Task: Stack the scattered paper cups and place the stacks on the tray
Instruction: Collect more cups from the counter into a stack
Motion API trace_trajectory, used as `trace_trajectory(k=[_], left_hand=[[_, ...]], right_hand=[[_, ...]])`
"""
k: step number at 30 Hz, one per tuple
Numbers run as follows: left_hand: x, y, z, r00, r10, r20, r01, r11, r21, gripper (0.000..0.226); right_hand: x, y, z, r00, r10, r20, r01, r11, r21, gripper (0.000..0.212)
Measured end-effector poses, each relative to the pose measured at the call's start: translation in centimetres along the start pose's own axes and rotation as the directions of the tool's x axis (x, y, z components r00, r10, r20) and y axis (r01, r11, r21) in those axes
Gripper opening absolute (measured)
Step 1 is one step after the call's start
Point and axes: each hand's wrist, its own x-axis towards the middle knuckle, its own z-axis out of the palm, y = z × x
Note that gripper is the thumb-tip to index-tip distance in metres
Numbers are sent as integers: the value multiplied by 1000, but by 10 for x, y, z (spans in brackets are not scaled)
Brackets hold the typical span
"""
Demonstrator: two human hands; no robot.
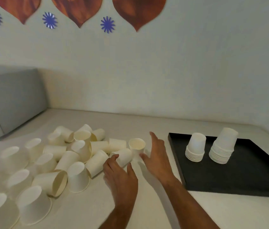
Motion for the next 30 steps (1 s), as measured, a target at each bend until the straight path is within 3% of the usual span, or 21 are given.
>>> trace_trajectory(k=[2, 4, 6, 8, 13, 16, 21, 25, 26, 27, 30], left_hand=[[2, -4, 1, 998, 38, 54, -38, 999, -1, 58], [5, -5, 3, 995, 18, 101, -15, 999, -39, 52], [8, -6, 4, 989, -38, 142, 49, 996, -72, 44], [11, -7, 2, 984, -38, 176, 52, 996, -73, 40], [14, -9, -14, 985, 47, 163, -18, 985, -172, 44], [17, -2, -32, 982, 106, 154, -57, 955, -290, 44], [17, 13, -66, 941, 305, 148, -252, 920, -299, 30], [15, 18, -89, 828, 498, 260, -434, 861, -267, 45], [16, 13, -91, 797, 523, 301, -465, 850, -247, 40], [17, 6, -93, 772, 523, 361, -461, 852, -248, 31], [17, -16, -98, 657, 528, 538, -459, 846, -270, 31]], right_hand=[[4, 2, 13, 988, -19, 152, 29, 997, -65, 81], [7, 4, 23, 981, -6, 194, 20, 997, -74, 60], [5, 4, 27, 994, 38, 107, -32, 998, -58, 35], [0, 4, 23, 995, 103, 14, -103, 995, -9, 28], [-28, 7, 3, 980, 181, -87, -176, 983, 60, 39], [-51, 5, -1, 976, 213, -38, -208, 972, 112, 41], [-84, -15, 5, 979, 201, 19, -199, 946, 255, 75], [-105, -32, 19, 975, 220, 33, -216, 901, 375, 96], [-109, -36, 22, 973, 227, 33, -221, 892, 395, 101], [-113, -39, 25, 972, 234, 30, -225, 883, 411, 104], [-126, -47, 33, 968, 251, 14, -228, 851, 472, 104]])
